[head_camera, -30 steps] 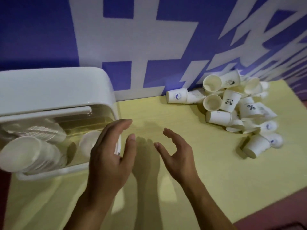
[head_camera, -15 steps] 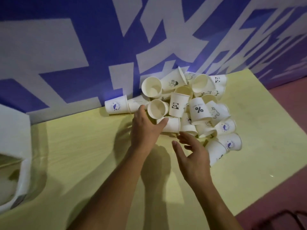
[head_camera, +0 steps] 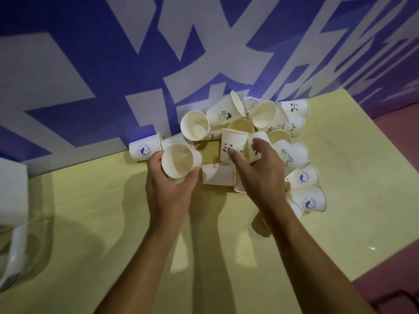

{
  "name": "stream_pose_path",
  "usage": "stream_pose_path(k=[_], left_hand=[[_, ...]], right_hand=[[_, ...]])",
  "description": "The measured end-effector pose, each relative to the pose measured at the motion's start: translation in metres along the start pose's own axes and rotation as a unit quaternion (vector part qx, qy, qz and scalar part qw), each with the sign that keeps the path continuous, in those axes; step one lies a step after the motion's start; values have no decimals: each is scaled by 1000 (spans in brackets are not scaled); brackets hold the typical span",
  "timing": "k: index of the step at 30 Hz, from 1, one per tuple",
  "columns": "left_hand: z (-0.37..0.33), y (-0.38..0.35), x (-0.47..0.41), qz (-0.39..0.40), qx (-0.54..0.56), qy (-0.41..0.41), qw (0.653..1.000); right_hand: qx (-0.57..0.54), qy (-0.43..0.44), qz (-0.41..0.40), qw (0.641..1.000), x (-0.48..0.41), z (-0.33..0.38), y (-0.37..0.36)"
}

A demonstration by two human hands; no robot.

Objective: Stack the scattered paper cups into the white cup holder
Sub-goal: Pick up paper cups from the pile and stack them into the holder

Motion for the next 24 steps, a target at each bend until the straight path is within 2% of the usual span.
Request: stream_pose_path(k=[4,9,15,20,24], left_hand=[[2,52,15,-6,29,-12,999],[26,88,20,-9,12,-18,1000],[42,106,24,-8,48,-8,999],[50,118,26,-1,56,-3,998],[58,130,28,9,49,-3,999]], right_hand=[[79,-19,-10,997,-25,27,-26],[132,-118,56,983,-42,20,-58],[193,-87,22,977,-38,21,-63],[245,-89,69,963,-33,14,-86],[251,-85,71,962,-32,15,-93]])
Point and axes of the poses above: each hand's wrist, its own x-axis away from the middle knuckle, its own y-axis out of the back of the hand, z = x × y, the point moved 9 cm from there along -x, towards the middle knuckle, and after that the axes turned 13 degrees about -y, right-handed, at the moved point
